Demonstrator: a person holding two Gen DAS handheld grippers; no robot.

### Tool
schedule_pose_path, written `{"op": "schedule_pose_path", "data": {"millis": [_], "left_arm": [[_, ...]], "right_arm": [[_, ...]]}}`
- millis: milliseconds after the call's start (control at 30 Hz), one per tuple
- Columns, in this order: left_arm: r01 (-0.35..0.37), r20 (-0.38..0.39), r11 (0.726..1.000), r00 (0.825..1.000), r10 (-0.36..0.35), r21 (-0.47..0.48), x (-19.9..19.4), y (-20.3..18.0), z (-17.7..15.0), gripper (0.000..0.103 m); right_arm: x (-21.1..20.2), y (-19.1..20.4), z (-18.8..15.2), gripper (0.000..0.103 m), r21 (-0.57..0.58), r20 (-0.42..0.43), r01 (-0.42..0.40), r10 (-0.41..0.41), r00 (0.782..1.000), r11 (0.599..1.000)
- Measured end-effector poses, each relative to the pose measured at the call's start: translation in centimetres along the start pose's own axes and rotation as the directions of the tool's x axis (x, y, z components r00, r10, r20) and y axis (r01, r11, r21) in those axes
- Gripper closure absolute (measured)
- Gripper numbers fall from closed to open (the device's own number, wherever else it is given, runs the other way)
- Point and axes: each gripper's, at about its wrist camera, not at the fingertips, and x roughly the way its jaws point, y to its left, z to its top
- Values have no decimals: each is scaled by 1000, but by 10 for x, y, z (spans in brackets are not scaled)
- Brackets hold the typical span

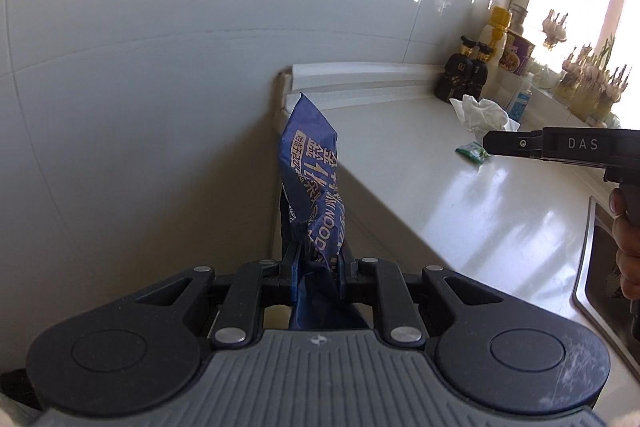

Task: Collect trash
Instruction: 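Lift the wrapper and tissue with both tools and carry them over the bin, then open both tools to drop the wrapper and tissue into the bin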

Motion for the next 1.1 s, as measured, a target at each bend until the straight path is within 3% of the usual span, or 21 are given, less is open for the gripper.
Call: {"op": "schedule_pose_path", "data": {"millis": [267, 600, 700, 867, 1100], "left_arm": [[15, -74, 994, 997, -23, -109, 2, 45, -46, 88], [2, -178, 957, 982, -56, -291, 19, 74, -109, 88], [-24, -226, 950, 973, -50, -313, 32, 76, -123, 88], [-77, -333, 935, 942, -46, -346, 67, 84, -143, 88], [-132, -430, 924, 902, -38, -359, 122, 99, -156, 88]], "right_arm": [[23, 71, -45, 94, -73, -79, -95, 89, 993, 993], [66, 101, -109, 94, -54, -192, -124, 112, 975, 991], [80, 104, -128, 94, -55, -226, -115, 99, 969, 992], [112, 105, -157, 93, -31, -282, -97, 85, 956, 995], [173, 105, -196, 93, -1, -402, -39, 36, 915, 999]]}}
